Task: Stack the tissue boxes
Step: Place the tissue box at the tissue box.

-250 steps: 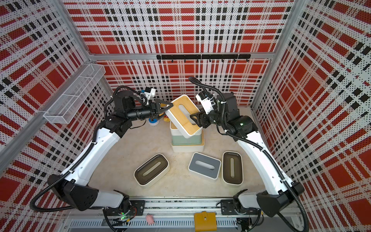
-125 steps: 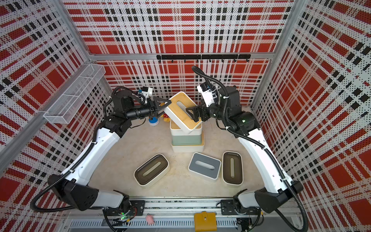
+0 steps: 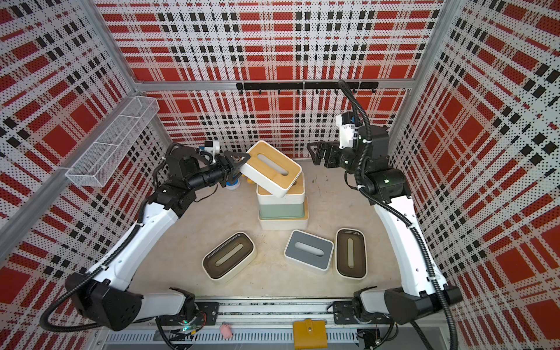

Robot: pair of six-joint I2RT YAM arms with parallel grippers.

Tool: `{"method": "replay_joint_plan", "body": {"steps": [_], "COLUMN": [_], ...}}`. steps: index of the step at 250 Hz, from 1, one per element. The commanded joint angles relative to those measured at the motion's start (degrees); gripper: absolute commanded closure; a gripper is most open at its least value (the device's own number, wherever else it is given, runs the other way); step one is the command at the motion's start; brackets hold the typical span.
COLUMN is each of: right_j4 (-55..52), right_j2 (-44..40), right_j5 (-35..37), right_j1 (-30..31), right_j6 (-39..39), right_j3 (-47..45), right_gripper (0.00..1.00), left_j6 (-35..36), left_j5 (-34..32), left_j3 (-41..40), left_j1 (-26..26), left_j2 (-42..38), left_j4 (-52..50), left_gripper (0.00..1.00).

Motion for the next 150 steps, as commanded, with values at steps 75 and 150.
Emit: {"method": "replay_joint_plan", "body": {"steps": [75, 150], "right_j4": [-0.5, 0.4], "right_j2": [-0.9, -2.2], "right_j5": [0.0, -2.8], "right_j1": [-2.0, -3.8], "right_j6": [4.2, 4.7], "right_j3": [-4.3, -7.6], "right_gripper": [0.0, 0.0], "left_j6": [-9.2, -10.7], "left_j5": [-22.8, -35.5], "left_j3": [-8.7, -11.3], "left_j1": [-8.7, -15.6], "left_j2": [-7.9, -7.4], "left_j4": [14.6, 19.3], "left_gripper": [0.73, 0.73]}}
